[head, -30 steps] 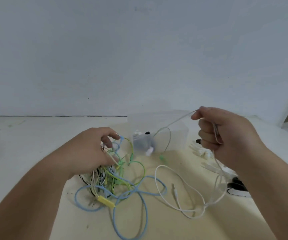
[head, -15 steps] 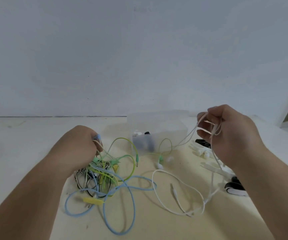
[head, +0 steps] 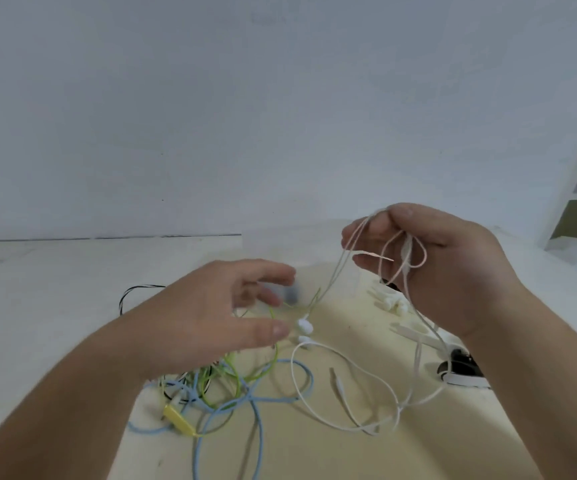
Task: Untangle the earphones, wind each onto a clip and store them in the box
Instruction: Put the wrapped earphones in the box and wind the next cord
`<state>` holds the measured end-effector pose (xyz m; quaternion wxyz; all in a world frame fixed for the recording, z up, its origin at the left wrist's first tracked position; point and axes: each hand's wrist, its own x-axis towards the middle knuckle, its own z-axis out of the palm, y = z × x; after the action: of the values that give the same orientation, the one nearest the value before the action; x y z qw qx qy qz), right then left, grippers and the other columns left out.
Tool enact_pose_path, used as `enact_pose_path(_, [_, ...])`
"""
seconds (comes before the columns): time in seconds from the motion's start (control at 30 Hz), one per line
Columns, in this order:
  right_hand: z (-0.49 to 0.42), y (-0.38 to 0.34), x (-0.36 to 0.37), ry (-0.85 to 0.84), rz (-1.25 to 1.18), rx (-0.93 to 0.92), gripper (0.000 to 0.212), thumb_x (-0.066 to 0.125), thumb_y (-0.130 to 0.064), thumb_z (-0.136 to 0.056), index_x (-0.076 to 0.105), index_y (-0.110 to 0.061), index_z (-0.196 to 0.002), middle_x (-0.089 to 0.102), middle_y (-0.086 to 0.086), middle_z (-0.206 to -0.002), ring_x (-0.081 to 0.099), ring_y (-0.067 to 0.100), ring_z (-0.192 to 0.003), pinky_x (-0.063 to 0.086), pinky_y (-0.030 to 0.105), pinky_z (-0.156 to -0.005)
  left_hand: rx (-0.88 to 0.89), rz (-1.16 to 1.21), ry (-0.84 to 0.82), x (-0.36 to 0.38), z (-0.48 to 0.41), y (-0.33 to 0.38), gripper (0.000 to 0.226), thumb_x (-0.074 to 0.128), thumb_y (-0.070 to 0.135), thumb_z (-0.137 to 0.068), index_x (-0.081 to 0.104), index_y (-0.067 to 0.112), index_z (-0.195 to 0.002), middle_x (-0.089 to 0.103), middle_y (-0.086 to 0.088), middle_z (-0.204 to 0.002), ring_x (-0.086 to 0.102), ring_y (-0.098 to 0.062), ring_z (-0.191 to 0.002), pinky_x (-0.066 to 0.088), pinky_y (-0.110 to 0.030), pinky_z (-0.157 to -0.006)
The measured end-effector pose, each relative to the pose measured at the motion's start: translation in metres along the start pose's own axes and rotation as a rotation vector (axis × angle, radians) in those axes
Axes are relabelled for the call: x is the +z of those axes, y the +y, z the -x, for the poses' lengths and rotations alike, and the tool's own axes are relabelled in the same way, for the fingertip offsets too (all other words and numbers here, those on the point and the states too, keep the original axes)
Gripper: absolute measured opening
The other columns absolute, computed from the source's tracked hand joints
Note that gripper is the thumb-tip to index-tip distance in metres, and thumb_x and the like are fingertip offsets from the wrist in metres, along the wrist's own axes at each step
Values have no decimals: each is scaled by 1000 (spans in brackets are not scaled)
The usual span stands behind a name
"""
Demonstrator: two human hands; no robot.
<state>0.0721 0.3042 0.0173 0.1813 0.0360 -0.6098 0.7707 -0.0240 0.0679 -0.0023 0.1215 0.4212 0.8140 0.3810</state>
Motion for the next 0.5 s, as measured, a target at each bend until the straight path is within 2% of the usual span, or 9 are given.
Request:
enact_pose_path(0.03, [0,1,0,-25,8,-4,25,49,-21,-80,66,-6,-69,72,15,-92,68,27,-89,51,36,-80,-29,-16,21,9,-4,0,48,70,46,-86,53,51,-131,68,16,-107,61,12,-103,46,-16,-96])
enact_pose_path(0.1, [-1,1,-2,-56,2,-11,27,50,-21,-82,70,-9,-67,69,12,-92,64,25,-86,51,35,-78,-57,-193,35,24,-11,-7,34,55,44,-96,52,51,-128,65,12,-88,60,14,-85,44,-6,-78])
enact_pose_path(0.13, [-2,0,-3,-56,-12,-16,28,50,-21,-83,70,-10,-67,67,10,-90,62,26,-86,50,36,-79,-54,-259,32,28,-12,-10,27,52,43,-98,54,51,-123,64,12,-83,59,12,-78,44,-7,-72])
enact_pose_path(0.2, [-6,-1,-9,-4,-33,-37,27,49,-20,-87,68,-13,-69,64,7,-88,58,25,-89,47,40,-87,-49,-263,37,29,-15,-16,14,52,39,-99,65,40,-98,66,16,-77,60,6,-71,49,-16,-71])
enact_pose_path(0.27, [-10,-2,-15,128,-70,-57,29,46,-18,-95,62,-14,-70,62,3,-82,58,22,-83,47,40,-92,-48,-224,118,27,-17,-19,28,53,36,-99,63,23,-76,61,16,-62,52,1,-54,41,-15,-56])
enact_pose_path(0.33, [-13,-3,-21,272,-186,-53,31,47,-18,-98,56,-13,-69,58,4,-73,57,21,-69,50,37,-85,-83,-139,278,24,-19,-15,44,49,42,-99,56,12,-66,47,8,-50,39,-5,-42,32,-18,-45])
enact_pose_path(0.43, [-16,-5,-29,407,-313,-41,31,48,-16,-97,47,-12,-67,54,7,-67,48,21,-54,51,31,-67,-181,-53,476,19,-19,-9,57,48,49,-97,45,11,-55,40,4,-43,35,-10,-37,30,-27,-47])
enact_pose_path(0.5, [-17,-6,-31,457,-304,-54,32,46,-14,-95,41,-12,-64,52,9,-66,44,23,-51,49,30,-63,-246,-63,547,15,-17,-10,54,64,39,-90,36,15,-52,30,7,-40,27,-9,-35,24,-28,-49])
